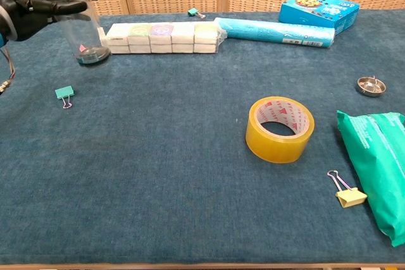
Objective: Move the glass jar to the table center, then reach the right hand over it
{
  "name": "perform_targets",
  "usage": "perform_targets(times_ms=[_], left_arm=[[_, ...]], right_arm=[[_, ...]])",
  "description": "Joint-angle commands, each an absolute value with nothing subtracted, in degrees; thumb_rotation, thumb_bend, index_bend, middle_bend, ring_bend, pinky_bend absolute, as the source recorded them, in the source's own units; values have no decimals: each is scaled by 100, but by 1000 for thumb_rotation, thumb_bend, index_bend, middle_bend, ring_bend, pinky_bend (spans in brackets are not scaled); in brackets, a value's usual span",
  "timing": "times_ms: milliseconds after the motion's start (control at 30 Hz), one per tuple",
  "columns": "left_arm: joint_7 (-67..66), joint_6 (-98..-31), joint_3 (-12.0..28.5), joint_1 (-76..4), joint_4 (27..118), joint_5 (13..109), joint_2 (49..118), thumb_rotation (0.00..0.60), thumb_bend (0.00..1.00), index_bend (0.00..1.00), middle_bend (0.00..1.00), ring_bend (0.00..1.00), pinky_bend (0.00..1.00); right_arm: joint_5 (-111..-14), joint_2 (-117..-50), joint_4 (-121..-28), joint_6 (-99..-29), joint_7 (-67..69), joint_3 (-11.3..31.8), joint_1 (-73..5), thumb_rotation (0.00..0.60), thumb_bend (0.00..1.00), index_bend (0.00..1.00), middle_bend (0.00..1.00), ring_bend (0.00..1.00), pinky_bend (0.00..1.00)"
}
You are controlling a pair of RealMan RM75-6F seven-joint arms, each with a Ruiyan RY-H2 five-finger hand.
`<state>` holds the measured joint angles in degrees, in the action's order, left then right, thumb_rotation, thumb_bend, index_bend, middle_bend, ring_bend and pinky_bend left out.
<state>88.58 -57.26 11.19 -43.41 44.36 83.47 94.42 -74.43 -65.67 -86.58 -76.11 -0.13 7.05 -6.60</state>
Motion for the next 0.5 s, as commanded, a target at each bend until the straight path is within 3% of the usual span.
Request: perform_targets(times_ms=[33,233,500], left_arm=[[8824,-5737,1199,-4537,4959,8437,9209,600,392,496,375,233,266],[8328,-5106,1451,-5230,5626,8328,9370,600,383,496,375,233,266],[7780,-4780,1660,-5757,5594,8152,9900,600,380,496,375,233,266]], right_arm=[[-7439,-6569,-8660,-7607,-16,704,-662,600,0,0,0,0,0],[-7363,-6522,-8650,-7583,55,750,-665,600,0,0,0,0,0],[-7256,-6493,-8573,-7523,149,786,-662,600,0,0,0,0,0]])
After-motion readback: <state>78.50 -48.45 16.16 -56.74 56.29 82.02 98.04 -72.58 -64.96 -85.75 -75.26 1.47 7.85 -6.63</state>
